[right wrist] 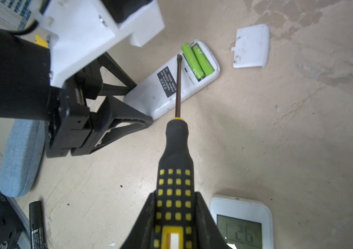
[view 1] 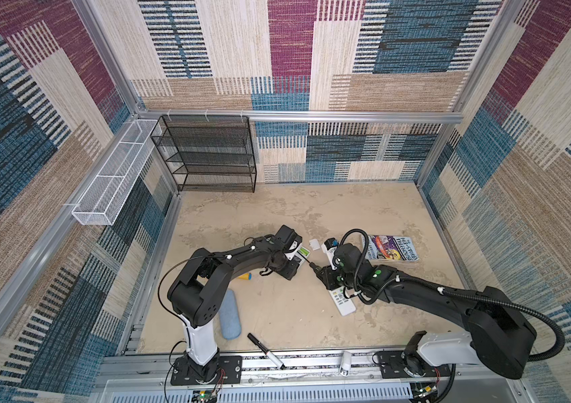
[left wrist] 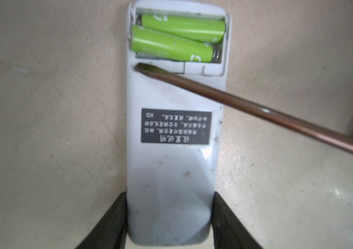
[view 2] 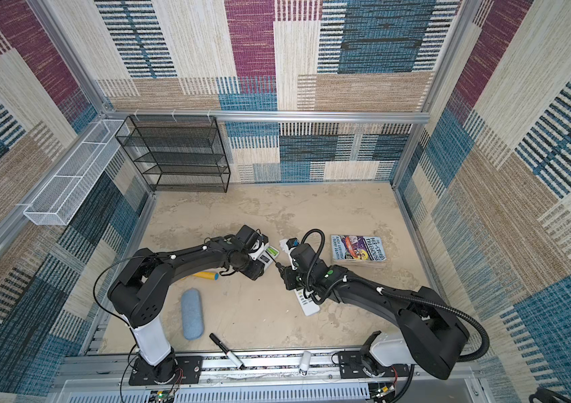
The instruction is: Unload the batteries from the remote control
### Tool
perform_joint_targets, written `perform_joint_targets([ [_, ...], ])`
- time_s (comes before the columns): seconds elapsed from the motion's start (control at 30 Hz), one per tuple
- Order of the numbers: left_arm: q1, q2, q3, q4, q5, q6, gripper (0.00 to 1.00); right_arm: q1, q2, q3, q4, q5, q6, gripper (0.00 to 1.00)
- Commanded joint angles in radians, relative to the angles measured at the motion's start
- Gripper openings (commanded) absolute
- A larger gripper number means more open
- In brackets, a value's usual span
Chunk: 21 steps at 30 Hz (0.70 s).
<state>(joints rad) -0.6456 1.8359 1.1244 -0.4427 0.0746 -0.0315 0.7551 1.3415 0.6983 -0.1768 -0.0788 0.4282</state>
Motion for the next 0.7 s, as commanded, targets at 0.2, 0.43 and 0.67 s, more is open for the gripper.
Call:
perform_joint_targets([
  [0.2,-0.005,0.019,0.011,-0.206,-0.013,-0.068,0.52,0.001,-0.05,-0.024,-0.029,0.027,0.058,0.0],
  [0.43,-0.011,0.016,0.03,-0.225,-0.011,-0.087,0.52,0.001,-0.047,-0.041,-0.016,0.023,0.057,0.0],
  [0.67,-0.032,0.023,0.036,-0.234,-0.009,-0.087,0.52,0.001,-0.037,-0.05,0.03,0.038,0.066,0.0],
])
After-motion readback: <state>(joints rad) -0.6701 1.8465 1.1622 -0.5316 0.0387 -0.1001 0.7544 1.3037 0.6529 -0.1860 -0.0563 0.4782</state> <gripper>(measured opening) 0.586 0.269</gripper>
